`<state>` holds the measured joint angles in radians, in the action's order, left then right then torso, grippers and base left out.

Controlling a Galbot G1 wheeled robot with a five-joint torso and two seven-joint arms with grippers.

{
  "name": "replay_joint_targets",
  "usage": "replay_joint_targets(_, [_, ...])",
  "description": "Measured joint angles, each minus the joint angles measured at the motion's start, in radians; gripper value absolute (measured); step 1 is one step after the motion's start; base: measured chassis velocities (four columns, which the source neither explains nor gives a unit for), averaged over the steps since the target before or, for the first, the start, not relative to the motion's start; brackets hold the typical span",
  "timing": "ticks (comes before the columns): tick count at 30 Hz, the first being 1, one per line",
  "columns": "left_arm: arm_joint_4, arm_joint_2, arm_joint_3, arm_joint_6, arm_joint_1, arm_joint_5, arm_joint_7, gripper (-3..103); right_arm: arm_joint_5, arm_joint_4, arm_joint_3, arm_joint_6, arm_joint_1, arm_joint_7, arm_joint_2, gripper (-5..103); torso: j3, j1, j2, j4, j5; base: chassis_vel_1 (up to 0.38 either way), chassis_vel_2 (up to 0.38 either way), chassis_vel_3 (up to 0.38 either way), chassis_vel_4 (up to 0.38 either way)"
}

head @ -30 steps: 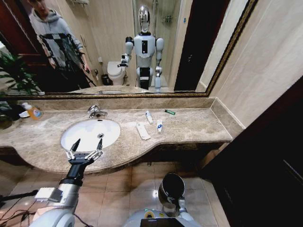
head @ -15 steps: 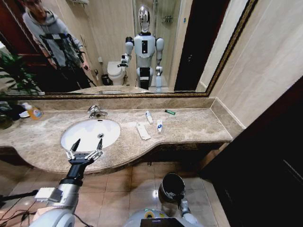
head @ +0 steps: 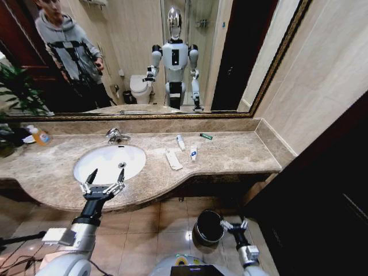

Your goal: Pick up the trash from the sink and place it in the trash bin.

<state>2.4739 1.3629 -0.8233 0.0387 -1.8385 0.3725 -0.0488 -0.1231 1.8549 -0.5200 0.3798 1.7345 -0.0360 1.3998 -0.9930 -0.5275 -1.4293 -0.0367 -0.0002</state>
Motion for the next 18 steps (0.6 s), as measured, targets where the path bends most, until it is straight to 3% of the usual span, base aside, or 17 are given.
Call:
replay_joint_targets(1, [0.0,0.0,0.0,0.0,0.0,0.0,0.0,100,0.0,0.0,0.0,0.0,0.0,0.0,0.0,100,0.0,0.0,0.0,0.0,0.0,0.0,0.0,0.0,0.0])
replay_joint_targets(3, [0.0,0.0,0.0,0.0,0.0,0.0,0.0,100,0.029,0.126,0.031,-0.084,-0.02,0.004,0.034,100,0.0,0.0,0.0,0.0,0.0001,0.0,0.0,0.0,0.0])
replay_joint_targets(4, [0.0,0.0,0.0,0.0,0.0,0.0,0.0,100,0.029,0.126,0.031,-0.084,-0.02,0.004,0.034,100,0.0,0.0,0.0,0.0,0.0001,0.0,0.0,0.0,0.0])
replay_joint_targets(7, [0.0,0.0,0.0,0.0,0.0,0.0,0.0,100,0.078,0.194,0.117,-0.185,-0.117,0.011,0.066,100,0.0,0.0,0.0,0.0,0.0002,0.0,0.0,0.0,0.0])
replay_joint_targets(13, [0.0,0.0,0.0,0.0,0.0,0.0,0.0,100,0.145,0.157,0.228,-0.296,-0.308,0.011,0.088,100,0.0,0.0,0.0,-0.0003,0.0,0.0,0.0,0.0,0.0])
replay_joint_targets(18, [0.0,0.0,0.0,0.0,0.0,0.0,0.0,100,0.101,0.077,0.293,-0.39,-0.419,0.007,0.066,100,0.0,0.0,0.0,-0.0001,0.0,0.0,0.0,0.0,0.0])
